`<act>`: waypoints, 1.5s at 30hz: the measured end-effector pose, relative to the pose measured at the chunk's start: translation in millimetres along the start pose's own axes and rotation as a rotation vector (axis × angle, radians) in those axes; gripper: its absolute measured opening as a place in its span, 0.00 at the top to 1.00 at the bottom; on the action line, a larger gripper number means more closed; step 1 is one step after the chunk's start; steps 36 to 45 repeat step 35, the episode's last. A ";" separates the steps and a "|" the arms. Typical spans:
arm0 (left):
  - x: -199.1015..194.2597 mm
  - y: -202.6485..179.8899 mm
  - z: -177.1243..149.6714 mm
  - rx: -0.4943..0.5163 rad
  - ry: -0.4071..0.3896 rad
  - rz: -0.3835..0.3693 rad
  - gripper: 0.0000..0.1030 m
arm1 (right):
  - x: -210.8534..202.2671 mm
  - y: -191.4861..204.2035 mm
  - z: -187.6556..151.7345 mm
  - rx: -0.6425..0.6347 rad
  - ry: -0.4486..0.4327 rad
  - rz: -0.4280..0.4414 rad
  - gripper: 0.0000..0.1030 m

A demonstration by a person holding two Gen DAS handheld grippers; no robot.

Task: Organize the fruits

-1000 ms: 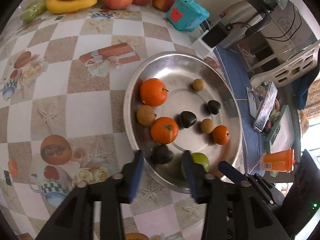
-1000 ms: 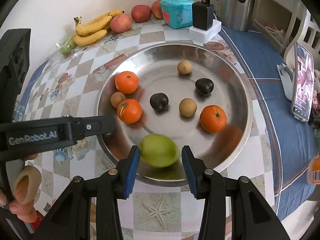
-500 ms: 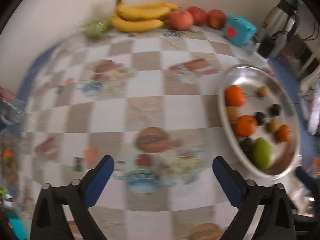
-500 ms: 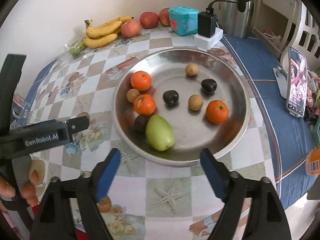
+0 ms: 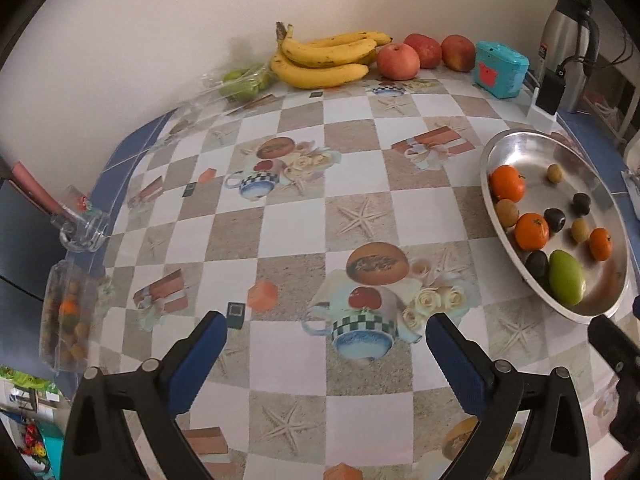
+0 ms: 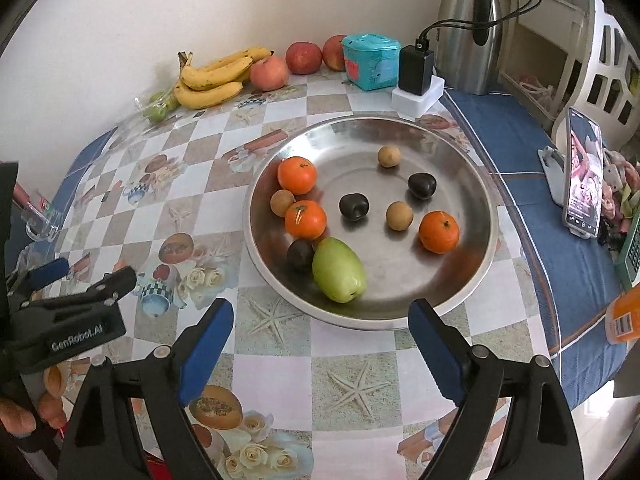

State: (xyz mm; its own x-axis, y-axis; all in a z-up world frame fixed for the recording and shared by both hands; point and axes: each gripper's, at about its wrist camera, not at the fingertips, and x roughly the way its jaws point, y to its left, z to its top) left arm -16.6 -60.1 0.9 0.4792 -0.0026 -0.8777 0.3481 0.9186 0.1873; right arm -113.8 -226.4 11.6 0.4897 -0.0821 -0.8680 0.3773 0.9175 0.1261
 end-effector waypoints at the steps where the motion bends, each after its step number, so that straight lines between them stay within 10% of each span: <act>1: 0.4 0.9 -0.6 -0.004 0.004 0.009 0.02 | -0.2 -1.2 0.0 0.008 -0.002 0.001 0.13; 45: 0.8 -9.4 -2.0 0.041 0.009 0.027 0.02 | 9.1 -11.8 -0.8 0.048 0.007 -0.004 0.13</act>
